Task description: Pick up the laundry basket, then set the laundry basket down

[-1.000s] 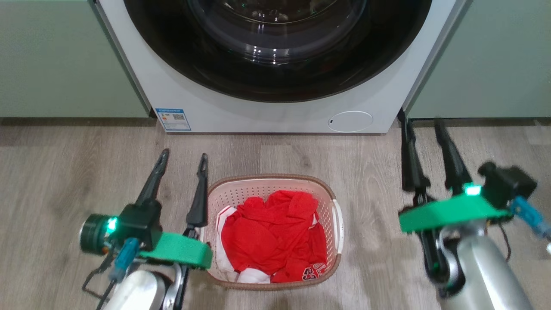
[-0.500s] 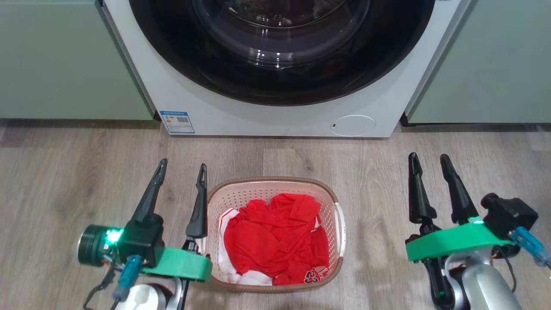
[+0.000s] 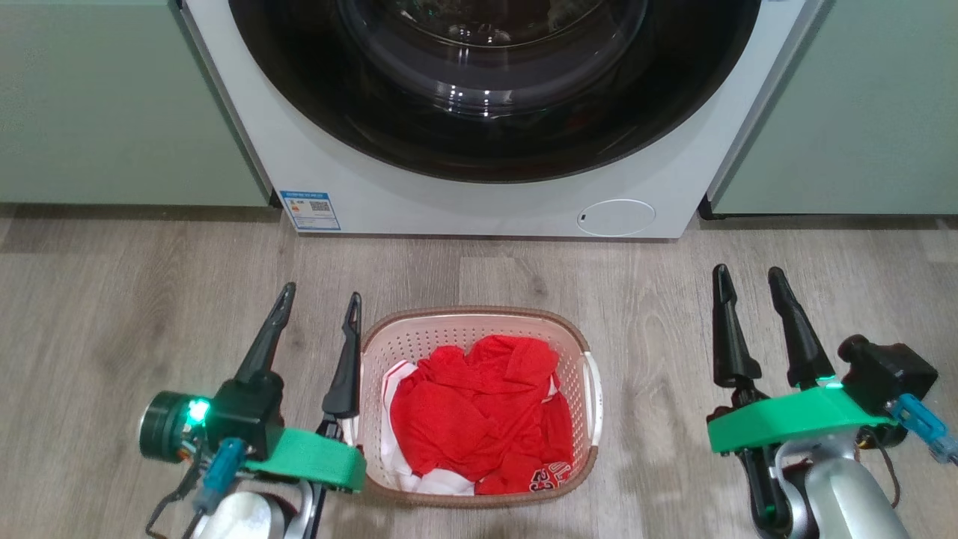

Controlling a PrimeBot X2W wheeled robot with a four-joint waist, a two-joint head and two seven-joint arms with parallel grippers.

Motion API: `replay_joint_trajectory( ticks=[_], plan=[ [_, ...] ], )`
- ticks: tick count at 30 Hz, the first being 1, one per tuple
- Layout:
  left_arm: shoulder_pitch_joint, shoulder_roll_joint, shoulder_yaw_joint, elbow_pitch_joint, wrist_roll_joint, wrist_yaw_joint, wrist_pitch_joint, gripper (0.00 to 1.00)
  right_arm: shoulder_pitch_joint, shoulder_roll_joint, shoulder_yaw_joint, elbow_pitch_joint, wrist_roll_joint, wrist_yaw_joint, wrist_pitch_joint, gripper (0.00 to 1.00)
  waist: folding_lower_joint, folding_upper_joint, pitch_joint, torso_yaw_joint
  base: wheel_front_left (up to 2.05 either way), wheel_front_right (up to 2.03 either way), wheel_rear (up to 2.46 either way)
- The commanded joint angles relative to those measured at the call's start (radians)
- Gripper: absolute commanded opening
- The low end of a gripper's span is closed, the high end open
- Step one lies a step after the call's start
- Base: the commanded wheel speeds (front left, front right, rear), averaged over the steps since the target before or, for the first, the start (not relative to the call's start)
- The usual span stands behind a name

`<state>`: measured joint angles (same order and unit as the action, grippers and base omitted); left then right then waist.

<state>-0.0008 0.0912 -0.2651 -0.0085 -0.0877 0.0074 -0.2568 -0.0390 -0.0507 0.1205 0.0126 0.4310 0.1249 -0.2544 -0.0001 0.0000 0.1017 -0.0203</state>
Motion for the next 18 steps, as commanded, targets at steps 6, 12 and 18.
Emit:
replay_joint_trajectory(
  ticks=[6, 12, 18],
  plan=[
    [-0.043, -0.013, 0.059, -0.039, 0.016, -0.026, -0.005, 1.00, -0.043, 0.000, 0.014, -0.031, -0.007, 0.006, -0.007, 1.00, 0.0001, 0.0000, 0.000, -0.001, 0.00, 0.00, 0.00],
    [-0.045, -0.020, 0.073, -0.047, 0.027, -0.045, -0.005, 1.00, -0.043, 0.000, 0.013, -0.027, -0.009, 0.006, -0.007, 1.00, 0.0001, 0.0000, -0.001, -0.001, 0.00, 0.00, 0.00],
    [0.002, -0.022, 0.050, 0.007, -0.005, -0.064, 0.000, 0.00, 0.002, 0.000, -0.004, 0.020, 0.000, 0.000, 0.001, 0.00, 0.0001, 0.0000, -0.001, -0.003, 0.00, 0.00, 0.00]
  ],
)
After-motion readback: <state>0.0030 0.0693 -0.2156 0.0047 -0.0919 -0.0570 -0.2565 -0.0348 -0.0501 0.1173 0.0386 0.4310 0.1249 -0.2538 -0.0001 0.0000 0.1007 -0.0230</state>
